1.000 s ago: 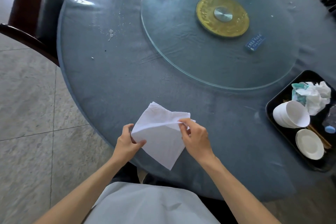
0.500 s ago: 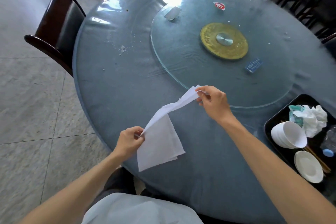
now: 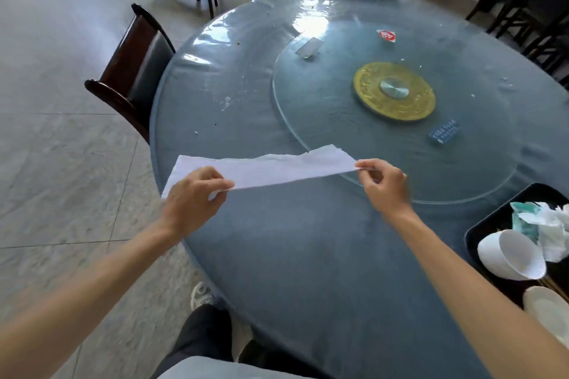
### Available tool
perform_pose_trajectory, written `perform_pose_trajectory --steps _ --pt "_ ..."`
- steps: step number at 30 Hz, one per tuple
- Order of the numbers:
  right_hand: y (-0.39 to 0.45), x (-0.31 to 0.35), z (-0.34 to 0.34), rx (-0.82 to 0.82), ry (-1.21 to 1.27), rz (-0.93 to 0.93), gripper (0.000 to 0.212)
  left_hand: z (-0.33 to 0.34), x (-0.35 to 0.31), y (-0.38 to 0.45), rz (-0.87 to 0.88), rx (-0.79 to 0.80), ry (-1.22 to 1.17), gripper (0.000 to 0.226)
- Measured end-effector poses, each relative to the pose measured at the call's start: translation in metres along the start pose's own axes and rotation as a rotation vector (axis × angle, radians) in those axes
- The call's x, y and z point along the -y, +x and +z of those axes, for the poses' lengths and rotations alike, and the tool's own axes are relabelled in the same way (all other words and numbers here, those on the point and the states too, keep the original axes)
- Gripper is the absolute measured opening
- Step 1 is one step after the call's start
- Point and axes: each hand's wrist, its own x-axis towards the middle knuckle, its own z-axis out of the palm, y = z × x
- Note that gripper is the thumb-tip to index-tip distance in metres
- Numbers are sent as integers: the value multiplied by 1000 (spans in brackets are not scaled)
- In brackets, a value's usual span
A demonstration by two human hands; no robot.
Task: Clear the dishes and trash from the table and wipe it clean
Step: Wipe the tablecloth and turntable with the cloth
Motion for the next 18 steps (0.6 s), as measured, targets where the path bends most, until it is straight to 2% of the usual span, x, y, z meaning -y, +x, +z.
perform_pose_trajectory --steps 3,4,6,8,10,14,18 --pt "-50 -54 11 99 -59 55 27 35 -9 -66 32 125 26 27" --pt "-68 -76 14 151 -106 79 28 51 -11 -90 43 220 36 27" --pt "-100 -118 15 279 -212 139 27 80 -16 -137 56 434 63 44" --pt "-124 -147 14 387 -279 157 30 95 -22 -166 40 522 81 43" --pt "-134 -161 14 380 -332 101 34 96 -24 -170 20 498 52 27" --pt "-125 -150 27 256 -422 -6 29 95 -20 -147 28 445 93 16" --pt "-114 -131 58 257 -398 -219 30 115 -28 -111 79 353 149 34"
